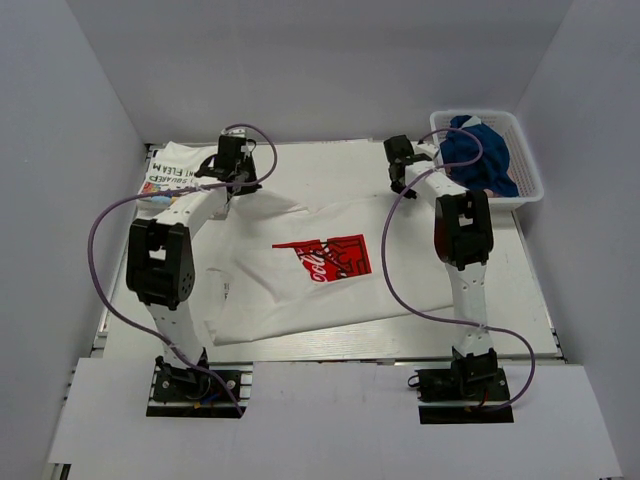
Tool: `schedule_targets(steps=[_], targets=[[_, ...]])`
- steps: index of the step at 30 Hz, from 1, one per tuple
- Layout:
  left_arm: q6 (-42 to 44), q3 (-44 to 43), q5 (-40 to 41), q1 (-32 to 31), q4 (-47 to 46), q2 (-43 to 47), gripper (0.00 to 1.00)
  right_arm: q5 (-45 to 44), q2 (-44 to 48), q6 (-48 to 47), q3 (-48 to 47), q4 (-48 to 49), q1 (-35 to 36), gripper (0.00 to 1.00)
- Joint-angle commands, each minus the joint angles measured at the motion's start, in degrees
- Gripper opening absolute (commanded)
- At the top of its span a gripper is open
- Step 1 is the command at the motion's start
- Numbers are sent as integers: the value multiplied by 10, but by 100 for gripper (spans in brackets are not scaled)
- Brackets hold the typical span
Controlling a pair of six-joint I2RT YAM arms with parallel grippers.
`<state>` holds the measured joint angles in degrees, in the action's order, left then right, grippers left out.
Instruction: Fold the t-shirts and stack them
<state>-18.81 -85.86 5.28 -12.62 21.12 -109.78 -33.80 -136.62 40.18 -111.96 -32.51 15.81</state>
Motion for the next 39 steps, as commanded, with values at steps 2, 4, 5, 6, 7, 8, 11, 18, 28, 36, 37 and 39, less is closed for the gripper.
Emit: schedule_targets(steps=[2, 4, 5, 6, 7, 8, 11, 18, 28, 36, 37, 39], targets=[[8, 40, -20, -4, -14, 73, 0, -16, 61, 10, 61, -4, 3, 0], [-5, 53, -20, -4, -6, 97, 0, -20, 95, 11, 87, 5, 3, 0], [-5, 67, -20, -4, -1, 106, 0, -21, 104, 4, 94, 16, 5, 0], [-14, 75, -20, -4, 4, 116, 0, -23, 111, 5, 115, 18, 6, 0], [-22, 92, -27, -4, 4, 138, 0, -31, 134, 0, 120, 18, 7, 0], [-27, 102, -37, -4, 4, 150, 0, -35, 141, -3, 125, 20, 11, 0], [-58, 154, -61, -4, 11, 206, 0, -46, 185, -12, 179, 35, 18, 0], [-134, 298, -55, -4, 58, 370, 0, -17, 339, -68, 335, 128, 32, 0], [-178, 380, -92, -4, 152, 530, 0, 7, 474, -78, 488, 156, 33, 0], [-212, 437, -193, -4, 229, 600, 0, 33, 525, -68, 572, 155, 35, 0], [-212, 445, -188, -4, 242, 615, 0, 34, 539, -67, 581, 155, 33, 0], [-212, 460, -188, -4, 273, 627, 0, 34, 555, -64, 616, 166, 31, 0]])
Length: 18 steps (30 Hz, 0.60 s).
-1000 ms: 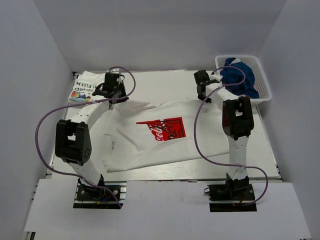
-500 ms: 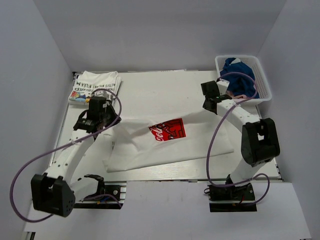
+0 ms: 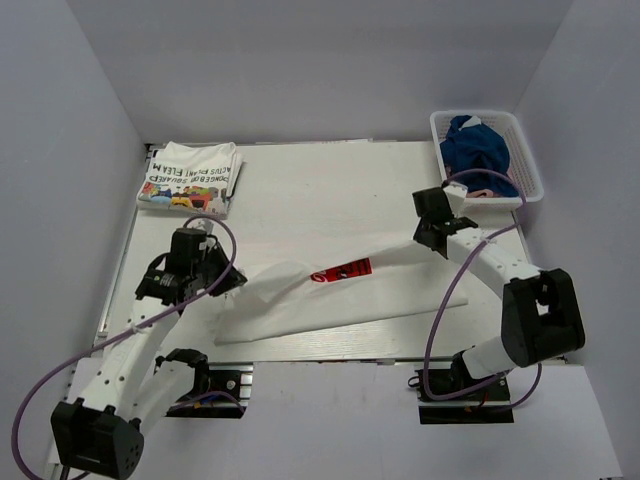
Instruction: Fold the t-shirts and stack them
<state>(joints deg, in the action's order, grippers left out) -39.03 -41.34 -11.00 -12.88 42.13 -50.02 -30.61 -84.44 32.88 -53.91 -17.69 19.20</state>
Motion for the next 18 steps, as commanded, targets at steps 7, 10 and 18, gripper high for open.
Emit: schedule_targets(steps=[7, 10, 18], targets=[[-10, 88, -121, -1, 85, 30, 100, -1, 76, 37, 110, -36, -4, 69], [-10, 62, -85, -1, 105, 30, 100, -36, 90, 58, 100, -94, -4, 90], [9, -23, -10, -1, 8, -34, 100, 73, 125, -26, 81, 3, 3, 90]])
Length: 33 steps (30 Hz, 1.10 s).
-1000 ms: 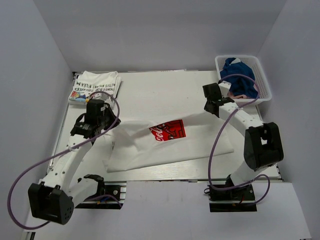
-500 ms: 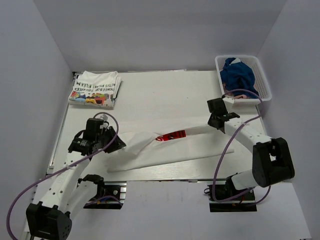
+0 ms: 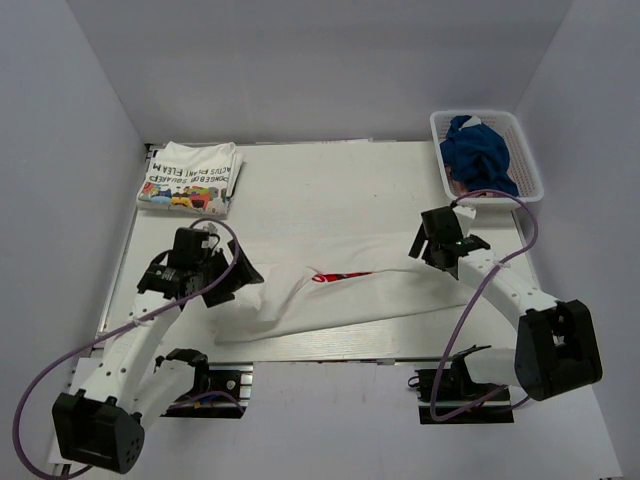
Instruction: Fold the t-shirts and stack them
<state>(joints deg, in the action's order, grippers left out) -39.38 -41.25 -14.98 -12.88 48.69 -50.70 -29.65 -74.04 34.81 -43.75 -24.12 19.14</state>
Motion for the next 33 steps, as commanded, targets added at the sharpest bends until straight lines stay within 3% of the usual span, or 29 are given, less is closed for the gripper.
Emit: schedule_targets(steps=[1, 5, 6, 10, 13, 14, 15, 23, 29, 33], targets=[[12, -24, 23, -1, -74, -41, 100, 102, 22, -53, -20, 80, 2, 90], [31, -52, 14, -1, -114, -114, 100, 240, 16, -124, -26, 140, 18, 90], [38, -52, 24, -1, -119, -135, 100, 322, 17, -136, -20, 156, 23, 90], [50, -71, 22, -1, -120, -168, 100, 397, 26, -198, 0, 196, 85, 90], [55, -78, 82, -1, -87, -159, 100, 391, 18, -236, 14, 198, 190, 90], [55, -78, 100, -1, -87, -153, 100, 386, 18, -243, 21, 208, 191, 90], [46, -78, 109, -1, -77, -153, 100, 383, 12, -258, 25, 223, 247, 90], [-5, -67, 109, -2, -140, -164, 100, 215, -106, -285, -24, 304, 482, 90], [-12, -38, 91, 3, -219, -240, 100, 81, -203, -260, -82, 347, 542, 82], [-12, -33, 91, 3, -231, -287, 100, 82, -249, -251, -127, 338, 549, 76]])
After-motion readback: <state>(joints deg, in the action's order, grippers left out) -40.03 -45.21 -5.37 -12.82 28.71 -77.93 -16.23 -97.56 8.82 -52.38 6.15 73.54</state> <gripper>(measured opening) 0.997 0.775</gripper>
